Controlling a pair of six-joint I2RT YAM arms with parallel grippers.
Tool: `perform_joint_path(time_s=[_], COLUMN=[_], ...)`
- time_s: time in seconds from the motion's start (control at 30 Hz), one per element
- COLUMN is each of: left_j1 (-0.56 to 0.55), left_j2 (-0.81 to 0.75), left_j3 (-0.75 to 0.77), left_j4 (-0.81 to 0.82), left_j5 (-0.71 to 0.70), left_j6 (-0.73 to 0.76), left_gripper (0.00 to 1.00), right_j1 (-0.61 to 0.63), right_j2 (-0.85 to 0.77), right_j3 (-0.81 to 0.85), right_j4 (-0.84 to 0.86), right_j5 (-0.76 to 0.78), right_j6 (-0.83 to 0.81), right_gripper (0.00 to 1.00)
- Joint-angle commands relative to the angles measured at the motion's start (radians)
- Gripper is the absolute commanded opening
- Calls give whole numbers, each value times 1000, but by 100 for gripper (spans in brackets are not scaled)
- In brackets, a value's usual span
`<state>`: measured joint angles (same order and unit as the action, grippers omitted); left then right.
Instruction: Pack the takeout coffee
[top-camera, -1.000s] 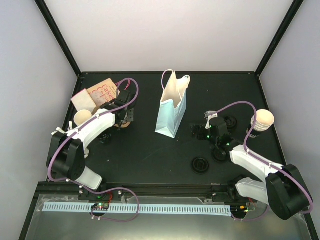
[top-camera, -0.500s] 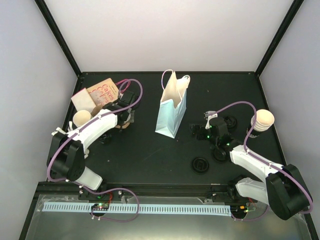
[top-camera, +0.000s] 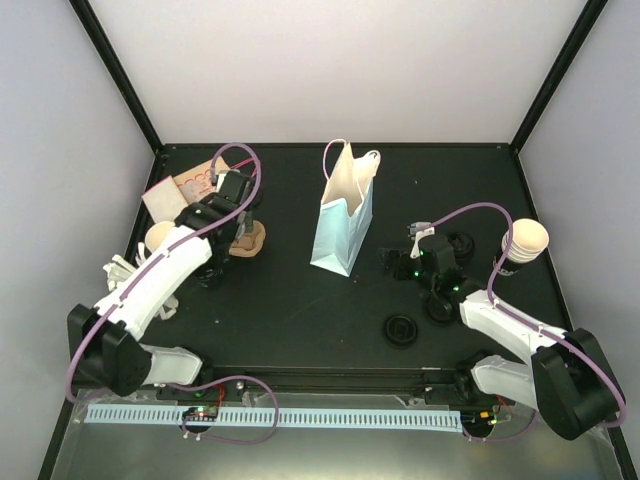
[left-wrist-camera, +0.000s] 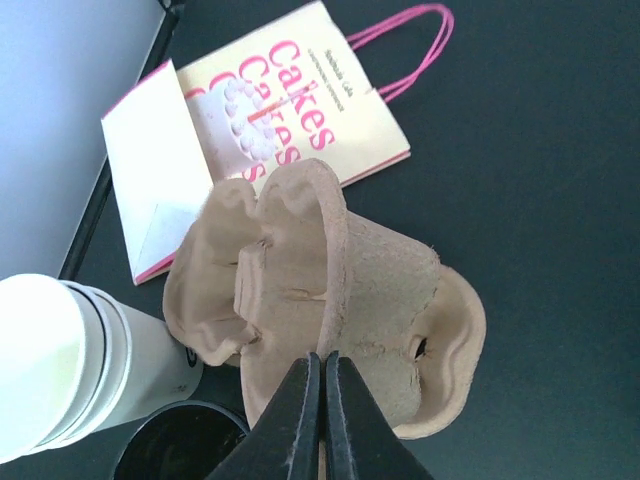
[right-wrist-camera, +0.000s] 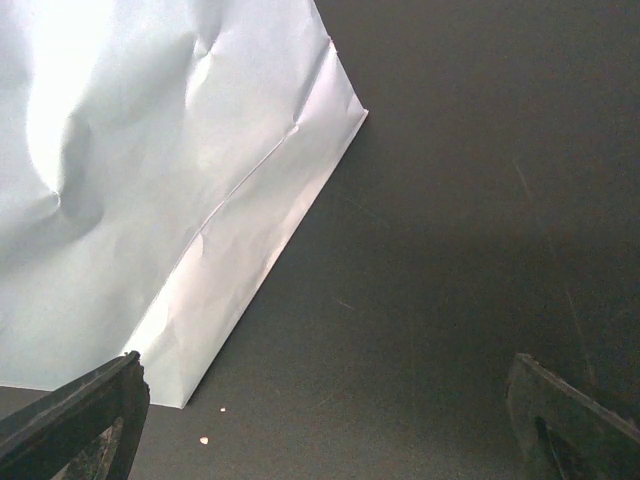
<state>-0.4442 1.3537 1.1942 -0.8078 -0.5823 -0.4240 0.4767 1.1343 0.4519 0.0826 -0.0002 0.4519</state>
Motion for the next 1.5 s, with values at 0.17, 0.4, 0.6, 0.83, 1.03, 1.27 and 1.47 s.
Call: perform_joint_path(time_s=[0.17, 0.4, 0.6, 0.83, 1.03, 1.27, 1.47], left_j1=[-24, -47, -105, -332, -507, -648, -678], left_j2=[-160, -194, -203, -191, -122, 22, 102], left_j3=[77, 170, 209, 199, 154, 130, 170], left_j4=[-10, -191, -326, -407, -409, -228, -122], left_j5=[119, 333, 476, 306, 192, 315, 509], left_j6=[76, 160, 122, -24, -167, -229, -187], left_gripper=[2, 2, 2, 2, 1, 13, 62], right_j1=[4, 4, 4, 4, 4, 3, 3], right_j2=[-12, -28, -36, -48, -73, -100, -114], right_j3=[2, 1, 0, 1, -8, -21, -26], right_j4=[24, 17, 13, 7, 0, -1, -5], right_j5=[16, 42, 57, 76, 95, 111, 123], right_j6=[-4, 1, 6, 10, 16, 20, 18], right_gripper=[100, 100, 100, 100, 100, 100, 100])
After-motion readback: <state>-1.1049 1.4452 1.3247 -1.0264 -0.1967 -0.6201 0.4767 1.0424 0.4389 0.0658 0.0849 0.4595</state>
